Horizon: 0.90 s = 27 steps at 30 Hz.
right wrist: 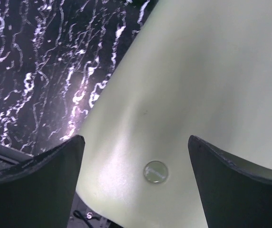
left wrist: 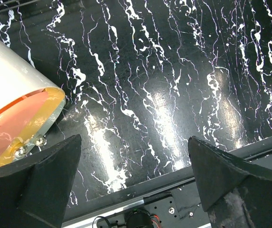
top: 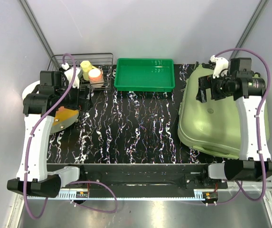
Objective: Open, take out, and arrange the luggage
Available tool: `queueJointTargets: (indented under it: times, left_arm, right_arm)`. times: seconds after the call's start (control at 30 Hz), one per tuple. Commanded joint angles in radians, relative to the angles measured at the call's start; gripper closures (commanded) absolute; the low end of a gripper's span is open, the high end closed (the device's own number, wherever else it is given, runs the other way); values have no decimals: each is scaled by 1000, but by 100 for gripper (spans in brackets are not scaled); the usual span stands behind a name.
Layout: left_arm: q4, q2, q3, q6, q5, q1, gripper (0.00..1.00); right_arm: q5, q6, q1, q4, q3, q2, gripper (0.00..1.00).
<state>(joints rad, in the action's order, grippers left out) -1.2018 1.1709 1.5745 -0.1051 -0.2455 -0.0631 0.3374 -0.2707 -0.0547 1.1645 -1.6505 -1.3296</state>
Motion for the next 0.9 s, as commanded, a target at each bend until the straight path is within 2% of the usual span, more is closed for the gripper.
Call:
queueJointTargets:
  times: [0.0,0.1,0.13,0.27,0.33,0.47,0.6,0.83,0.87]
  left_arm:
    - [62,-20,-2,-15,9,-33,1]
    - [61,-14,-16,-21,46,-91,1]
    - [65,-14,-18,-24,64,-110,1]
    - [100,-13,-39,-24,89,-159,1]
    - [105,-10,-44,-16,75,-167,1]
    - [114,1,-51,-15,19,-172,1]
    - [131,-5,-59,-16,-47,-176,1]
    - [143,-11,-74,-28,-63,-182,1]
    - [143,-13,-74,-30,-61,-181,1]
  right_arm:
    - [-151,-122,-2,118,-192,-103,0]
    - [-190,-237,-54,156,-213,-105,0]
    - [-169,-257,-139,175,-227,-114,0]
    - [-28,-353,-345,339,-315,-180,0]
    - [-5,-383,-407,350,-298,-169,0]
    - [81,-496,-610,426,-278,-181,0]
    - [72,-597,-732,432,-261,-197,2]
    - [-161,-712,-789,187,-171,-132,26]
    - [-205,-732,-794,137,-145,-128,35]
